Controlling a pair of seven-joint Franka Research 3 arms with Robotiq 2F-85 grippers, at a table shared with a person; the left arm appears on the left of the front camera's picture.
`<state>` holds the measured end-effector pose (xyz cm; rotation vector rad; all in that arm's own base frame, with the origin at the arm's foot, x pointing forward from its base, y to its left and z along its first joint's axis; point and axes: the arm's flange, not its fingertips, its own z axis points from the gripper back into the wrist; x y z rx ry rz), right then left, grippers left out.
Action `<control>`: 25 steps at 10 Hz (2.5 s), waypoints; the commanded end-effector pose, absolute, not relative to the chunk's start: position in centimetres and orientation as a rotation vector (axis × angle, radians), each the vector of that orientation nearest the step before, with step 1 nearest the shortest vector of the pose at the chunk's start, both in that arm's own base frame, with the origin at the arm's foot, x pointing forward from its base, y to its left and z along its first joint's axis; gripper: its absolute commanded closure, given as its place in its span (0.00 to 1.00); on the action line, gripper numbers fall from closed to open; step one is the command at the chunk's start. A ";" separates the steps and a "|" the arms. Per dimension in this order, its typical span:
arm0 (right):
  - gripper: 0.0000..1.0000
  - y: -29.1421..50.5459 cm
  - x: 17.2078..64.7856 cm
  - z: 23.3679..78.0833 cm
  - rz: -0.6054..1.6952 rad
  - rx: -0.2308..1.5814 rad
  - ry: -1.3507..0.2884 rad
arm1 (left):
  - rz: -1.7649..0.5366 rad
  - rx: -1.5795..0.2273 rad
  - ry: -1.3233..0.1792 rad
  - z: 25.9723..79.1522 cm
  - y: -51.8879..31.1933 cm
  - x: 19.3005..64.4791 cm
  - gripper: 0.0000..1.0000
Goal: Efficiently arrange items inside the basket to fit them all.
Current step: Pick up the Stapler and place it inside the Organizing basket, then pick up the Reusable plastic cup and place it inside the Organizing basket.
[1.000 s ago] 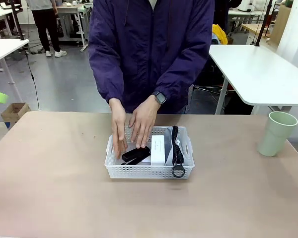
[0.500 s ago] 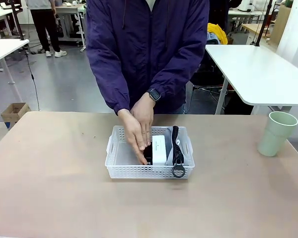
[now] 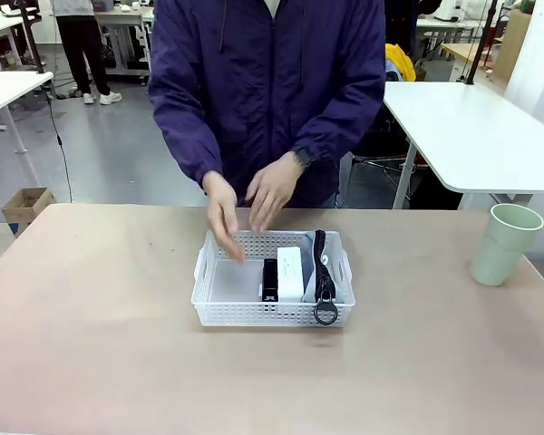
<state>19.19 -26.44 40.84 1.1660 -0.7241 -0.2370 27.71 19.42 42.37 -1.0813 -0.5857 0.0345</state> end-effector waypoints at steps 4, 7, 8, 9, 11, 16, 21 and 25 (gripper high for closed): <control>0.00 -26.3 19.3 41.0 -0.217 1.169 -0.760 | 0.014 -1.081 -0.612 42.9 19.7 27.5 0.00; 0.00 -26.3 19.3 41.0 -0.217 1.169 -0.760 | 0.014 -1.081 -0.612 42.9 19.7 27.5 0.00; 0.00 -26.3 19.3 41.0 -0.217 1.169 -0.760 | 0.014 -1.081 -0.612 42.9 19.7 27.5 0.00; 0.00 -26.3 19.3 41.0 -0.217 1.169 -0.760 | 0.014 -1.081 -0.612 42.9 19.7 27.5 0.00; 0.00 -26.6 18.9 41.1 -0.146 1.117 -0.790 | 0.014 -1.081 -0.612 42.9 19.7 27.5 0.00; 0.00 -23.7 23.2 37.2 0.503 0.519 -0.976 | 0.014 -1.081 -0.612 42.9 19.7 27.5 0.00; 0.00 -26.1 24.9 38.7 0.615 0.486 -0.848 | 0.014 -1.081 -0.612 42.9 19.7 27.5 0.00; 0.00 -25.4 27.4 36.0 0.669 0.451 -0.839 | 0.014 -1.081 -0.612 42.9 19.7 27.5 0.00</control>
